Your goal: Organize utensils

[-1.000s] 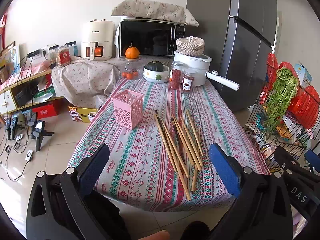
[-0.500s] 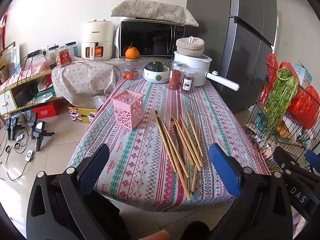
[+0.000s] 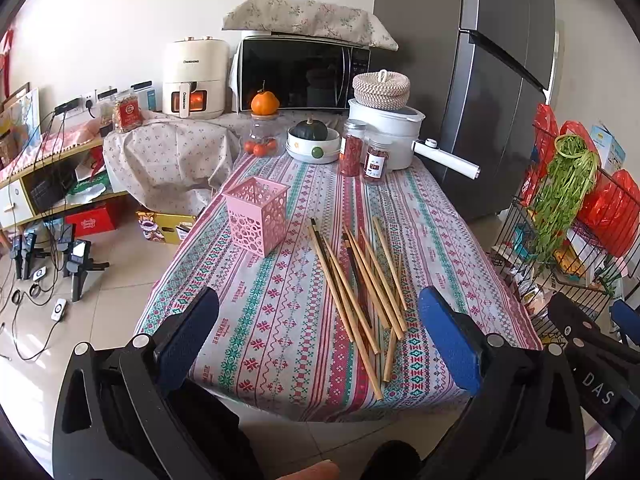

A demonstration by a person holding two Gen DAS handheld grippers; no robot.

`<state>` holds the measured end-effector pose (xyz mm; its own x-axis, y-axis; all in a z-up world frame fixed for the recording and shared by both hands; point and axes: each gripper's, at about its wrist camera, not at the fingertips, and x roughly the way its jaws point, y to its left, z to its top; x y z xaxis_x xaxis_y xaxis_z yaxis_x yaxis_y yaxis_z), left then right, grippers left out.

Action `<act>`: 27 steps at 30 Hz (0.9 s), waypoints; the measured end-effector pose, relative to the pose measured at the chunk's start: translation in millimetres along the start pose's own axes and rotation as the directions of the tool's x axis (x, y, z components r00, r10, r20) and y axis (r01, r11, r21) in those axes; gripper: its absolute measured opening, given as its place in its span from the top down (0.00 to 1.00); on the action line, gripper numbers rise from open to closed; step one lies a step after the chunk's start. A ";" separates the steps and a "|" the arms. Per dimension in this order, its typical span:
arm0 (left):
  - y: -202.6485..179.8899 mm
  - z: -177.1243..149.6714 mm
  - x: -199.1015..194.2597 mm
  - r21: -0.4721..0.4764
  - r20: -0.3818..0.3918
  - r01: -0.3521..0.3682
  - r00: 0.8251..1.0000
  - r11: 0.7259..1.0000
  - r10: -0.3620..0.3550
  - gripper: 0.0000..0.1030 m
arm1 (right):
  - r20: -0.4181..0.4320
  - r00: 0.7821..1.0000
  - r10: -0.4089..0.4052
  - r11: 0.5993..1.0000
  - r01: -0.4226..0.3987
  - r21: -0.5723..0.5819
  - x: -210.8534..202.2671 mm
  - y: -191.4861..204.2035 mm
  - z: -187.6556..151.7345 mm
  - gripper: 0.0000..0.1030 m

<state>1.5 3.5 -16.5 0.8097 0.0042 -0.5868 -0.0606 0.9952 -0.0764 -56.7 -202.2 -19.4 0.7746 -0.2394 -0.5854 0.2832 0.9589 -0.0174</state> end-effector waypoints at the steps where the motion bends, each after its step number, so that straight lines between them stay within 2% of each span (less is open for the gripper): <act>1: -0.3 0.7 -0.1 0.001 -0.001 0.001 1.000 1.000 -0.001 0.07 | 0.000 1.000 0.000 1.000 0.000 0.000 -0.1 -0.3 0.2 0.07; 27: 2.2 -0.2 -0.7 0.002 -0.011 -0.003 1.000 1.000 0.003 0.07 | -0.015 1.000 0.009 1.000 -0.009 0.005 1.8 -2.0 -1.4 0.07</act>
<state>0.6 5.7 -16.4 0.8031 0.0059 -0.5958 -0.0615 0.9954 -0.0730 -56.7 -204.4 -21.6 0.7682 -0.2284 -0.5980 0.2793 0.9602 -0.0080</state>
